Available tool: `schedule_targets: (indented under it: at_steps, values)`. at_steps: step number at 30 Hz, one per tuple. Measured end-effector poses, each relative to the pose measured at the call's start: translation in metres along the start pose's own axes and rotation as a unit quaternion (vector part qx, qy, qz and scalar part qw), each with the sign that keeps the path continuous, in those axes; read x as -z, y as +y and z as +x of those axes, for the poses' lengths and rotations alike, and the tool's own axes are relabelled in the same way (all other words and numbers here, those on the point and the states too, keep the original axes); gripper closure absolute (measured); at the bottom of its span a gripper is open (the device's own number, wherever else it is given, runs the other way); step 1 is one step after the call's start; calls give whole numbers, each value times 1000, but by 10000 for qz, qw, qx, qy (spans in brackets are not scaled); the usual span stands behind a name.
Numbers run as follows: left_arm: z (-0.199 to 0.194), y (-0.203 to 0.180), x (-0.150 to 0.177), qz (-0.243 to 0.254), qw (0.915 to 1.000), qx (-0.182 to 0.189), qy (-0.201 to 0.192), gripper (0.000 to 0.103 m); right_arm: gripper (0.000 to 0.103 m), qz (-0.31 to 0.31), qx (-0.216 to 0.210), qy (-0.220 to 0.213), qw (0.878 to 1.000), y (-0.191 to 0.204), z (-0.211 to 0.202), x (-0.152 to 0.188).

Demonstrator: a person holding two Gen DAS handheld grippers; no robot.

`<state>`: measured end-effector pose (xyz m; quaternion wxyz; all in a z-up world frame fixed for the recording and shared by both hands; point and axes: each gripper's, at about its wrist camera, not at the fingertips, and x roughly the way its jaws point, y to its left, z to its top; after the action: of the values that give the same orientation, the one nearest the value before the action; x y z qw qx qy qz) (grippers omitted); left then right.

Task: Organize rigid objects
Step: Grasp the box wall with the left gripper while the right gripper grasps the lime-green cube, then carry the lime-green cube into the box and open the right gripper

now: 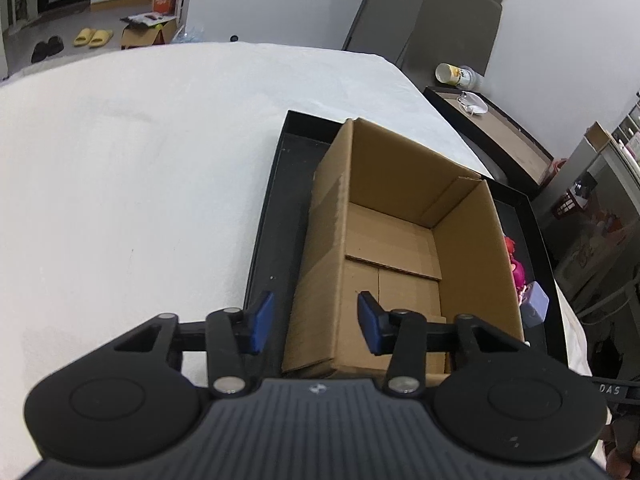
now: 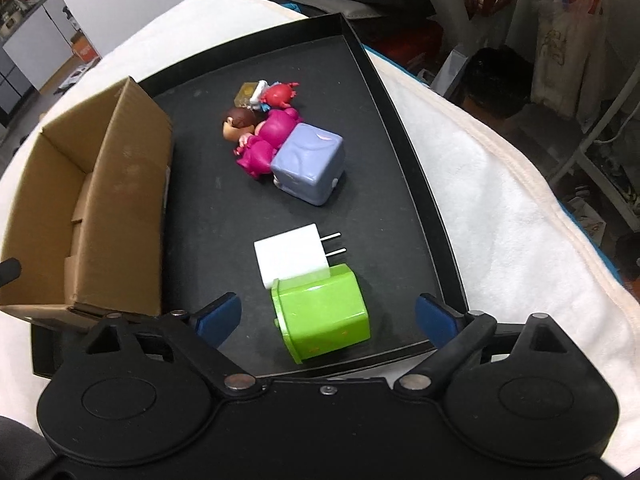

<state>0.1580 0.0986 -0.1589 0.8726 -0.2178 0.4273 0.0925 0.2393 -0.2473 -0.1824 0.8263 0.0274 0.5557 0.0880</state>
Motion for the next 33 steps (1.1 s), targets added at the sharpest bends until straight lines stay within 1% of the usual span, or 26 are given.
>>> schedule_targets:
  at_steps: [1, 2, 4, 5, 6, 7, 9, 10, 14, 18, 20, 25, 28, 33]
  values:
    - [0, 2, 1, -7, 10000, 18, -17, 63, 14, -5, 25, 10, 10000, 0, 1, 0]
    - [-1, 3, 2, -3, 10000, 29, -25, 64, 17, -10, 56, 28, 10000, 0, 2, 0]
    - [0, 3, 2, -19, 10000, 97, -14, 70, 26, -6, 138, 100, 9999, -1, 7, -1]
    - [1, 3, 3, -31, 9999, 120, -9, 71, 35, -9, 158, 165, 9997, -1, 10, 0]
    - [1, 3, 4, -13, 9999, 115, -14, 73, 49, -3, 142, 234, 9996, 0, 14, -1]
    - [3, 1, 4, 24, 9999, 114, -5, 77, 51, -3, 130, 311, 9994, 1, 16, 0]
    - [9, 1, 6, 3, 9998, 185, 82, 83, 52, -23, 204, 277, 9994, 3, 15, 1]
    - [9, 2, 6, -11, 9998, 175, 65, 85, 52, -10, 213, 252, 9995, 4, 13, 1]
    - [9, -1, 7, -12, 9999, 121, -37, 85, 52, 51, 117, 137, 9998, 7, 0, 2]
    - [11, -3, 11, -99, 9998, 74, -131, 85, 52, 2, 200, 1, 9998, 11, -11, 2]
    - [12, -4, 13, -121, 9998, 112, -130, 85, 52, -5, 206, -33, 9998, 13, -16, 1]
    - [11, 0, 13, -197, 9995, 190, -135, 84, 52, -117, 260, -325, 9991, 24, -34, -3]
    - [10, 2, 13, -207, 9994, 230, -123, 84, 52, -128, 240, -487, 9984, 33, -46, -11]
    - [11, 4, 12, -231, 9993, 290, -106, 84, 52, -330, 99, -716, 9968, 58, -65, -24]
